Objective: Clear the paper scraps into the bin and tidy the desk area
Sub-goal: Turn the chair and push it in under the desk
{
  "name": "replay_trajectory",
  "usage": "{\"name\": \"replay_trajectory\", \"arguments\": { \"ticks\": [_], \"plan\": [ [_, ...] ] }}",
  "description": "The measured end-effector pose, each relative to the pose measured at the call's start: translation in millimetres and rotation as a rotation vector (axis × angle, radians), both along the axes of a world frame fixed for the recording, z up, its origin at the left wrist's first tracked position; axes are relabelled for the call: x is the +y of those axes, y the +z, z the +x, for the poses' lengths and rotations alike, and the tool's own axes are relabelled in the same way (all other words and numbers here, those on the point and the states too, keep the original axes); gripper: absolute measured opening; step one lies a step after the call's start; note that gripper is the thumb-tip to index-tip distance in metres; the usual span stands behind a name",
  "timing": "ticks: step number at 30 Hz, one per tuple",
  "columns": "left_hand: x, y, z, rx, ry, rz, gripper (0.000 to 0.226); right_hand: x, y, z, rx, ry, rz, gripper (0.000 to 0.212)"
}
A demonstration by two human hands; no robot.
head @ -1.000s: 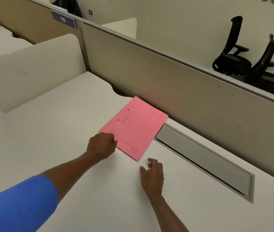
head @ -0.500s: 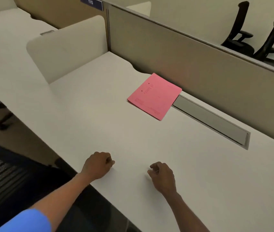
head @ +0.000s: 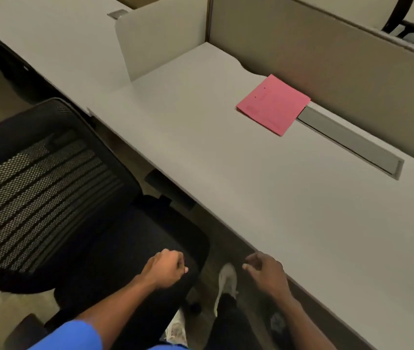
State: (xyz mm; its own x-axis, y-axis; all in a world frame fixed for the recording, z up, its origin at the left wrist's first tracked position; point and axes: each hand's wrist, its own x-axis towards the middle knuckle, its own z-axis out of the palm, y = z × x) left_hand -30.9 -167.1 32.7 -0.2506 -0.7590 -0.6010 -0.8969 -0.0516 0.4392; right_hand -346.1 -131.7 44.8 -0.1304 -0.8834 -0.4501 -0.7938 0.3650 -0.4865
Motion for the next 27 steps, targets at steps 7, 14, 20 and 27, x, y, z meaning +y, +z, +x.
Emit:
{"name": "replay_trajectory", "arguments": {
  "ticks": [7, 14, 20, 27],
  "plan": [
    [71.5, -17.8, 26.6, -0.012, 0.070, 0.085, 0.017, 60.0, 0.2, 18.4, -0.052, 0.094, 0.143, 0.018],
    [140.2, -15.3, 25.8, -0.055, 0.187, 0.041, 0.024, 109.5, -1.1, 20.7, -0.069, 0.180, 0.176, 0.020],
    [218.6, -15.5, 19.3, -0.050, 0.340, 0.059, 0.025, 162.4, -18.0, 19.7, -0.071, 0.309, 0.216, 0.019],
    [312.0, -28.2, 38.8, -0.051, 0.437, 0.110, 0.025, 234.0, -45.5, 38.4, -0.006, 0.402, 0.268, 0.021]
  ]
}}
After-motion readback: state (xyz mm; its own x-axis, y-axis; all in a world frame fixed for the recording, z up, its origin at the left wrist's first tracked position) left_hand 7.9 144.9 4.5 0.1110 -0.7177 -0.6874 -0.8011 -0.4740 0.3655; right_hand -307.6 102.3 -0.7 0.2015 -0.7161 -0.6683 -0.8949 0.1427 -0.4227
